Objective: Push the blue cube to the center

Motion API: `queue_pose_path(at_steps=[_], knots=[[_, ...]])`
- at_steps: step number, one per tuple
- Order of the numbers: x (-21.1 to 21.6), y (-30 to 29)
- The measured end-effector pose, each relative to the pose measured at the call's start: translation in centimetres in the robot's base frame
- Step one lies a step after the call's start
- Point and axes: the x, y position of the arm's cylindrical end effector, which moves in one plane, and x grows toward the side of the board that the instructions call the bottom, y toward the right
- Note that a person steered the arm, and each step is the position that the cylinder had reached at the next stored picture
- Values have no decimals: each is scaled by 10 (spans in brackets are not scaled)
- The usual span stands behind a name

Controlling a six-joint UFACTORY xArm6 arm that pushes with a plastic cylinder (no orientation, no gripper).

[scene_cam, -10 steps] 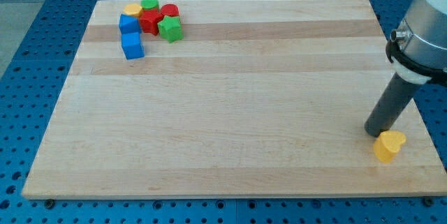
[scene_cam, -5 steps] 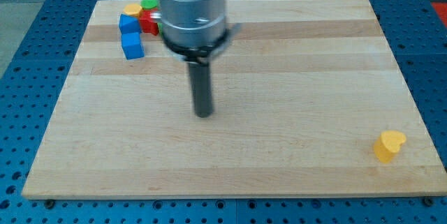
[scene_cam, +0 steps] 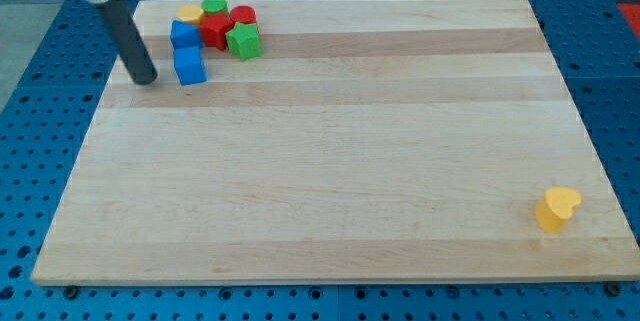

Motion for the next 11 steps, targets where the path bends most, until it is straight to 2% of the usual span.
queue_pose_path(at_steps=[2, 5, 6, 11], knots=[[-17, 72], [8, 94], [9, 122], [81, 199]])
